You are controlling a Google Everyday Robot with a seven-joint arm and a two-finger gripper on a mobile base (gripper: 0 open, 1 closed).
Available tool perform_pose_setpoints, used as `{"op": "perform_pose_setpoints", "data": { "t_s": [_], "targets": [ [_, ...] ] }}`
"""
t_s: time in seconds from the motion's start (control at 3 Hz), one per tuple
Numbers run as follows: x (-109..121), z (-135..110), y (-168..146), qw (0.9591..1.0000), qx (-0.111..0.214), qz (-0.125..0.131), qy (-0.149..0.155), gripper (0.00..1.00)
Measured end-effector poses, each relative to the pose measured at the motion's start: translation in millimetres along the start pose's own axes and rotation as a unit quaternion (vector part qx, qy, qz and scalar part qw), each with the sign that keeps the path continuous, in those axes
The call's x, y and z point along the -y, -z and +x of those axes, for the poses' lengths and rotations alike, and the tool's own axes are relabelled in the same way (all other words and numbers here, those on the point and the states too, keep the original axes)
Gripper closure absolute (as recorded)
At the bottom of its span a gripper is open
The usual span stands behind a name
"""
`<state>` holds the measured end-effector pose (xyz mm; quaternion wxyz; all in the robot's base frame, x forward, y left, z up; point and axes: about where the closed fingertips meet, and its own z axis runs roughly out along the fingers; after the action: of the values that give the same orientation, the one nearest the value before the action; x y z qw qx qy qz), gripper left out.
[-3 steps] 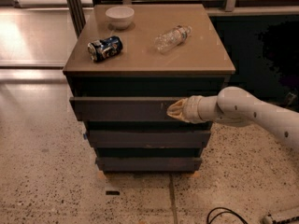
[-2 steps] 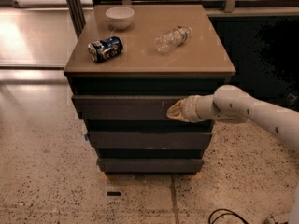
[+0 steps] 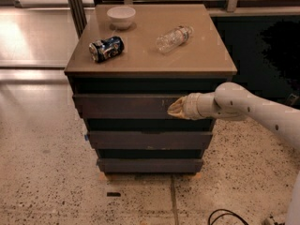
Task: Close top drawer
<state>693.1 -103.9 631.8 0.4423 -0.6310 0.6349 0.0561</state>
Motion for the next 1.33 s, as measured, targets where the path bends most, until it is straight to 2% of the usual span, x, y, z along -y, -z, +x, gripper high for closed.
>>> {"op": "perform_pose_setpoints", "data": {
  "t_s": [0.33,0.67,1.0,1.33],
  "targets": [
    [-4.1,-0.9,2.4,1.0000,0.002,0.000,-0.005,0.75],
    [-7.6,-0.1,14.2,0.9990,0.016,0.009,-0.040,0.85],
    [-13.0,6.6,73.7,0.9967,0.002,0.007,-0.081,1.00],
    [0.3,10.5,138.9,0.9936,-0.047,0.027,-0.099,1.00]
  ]
}}
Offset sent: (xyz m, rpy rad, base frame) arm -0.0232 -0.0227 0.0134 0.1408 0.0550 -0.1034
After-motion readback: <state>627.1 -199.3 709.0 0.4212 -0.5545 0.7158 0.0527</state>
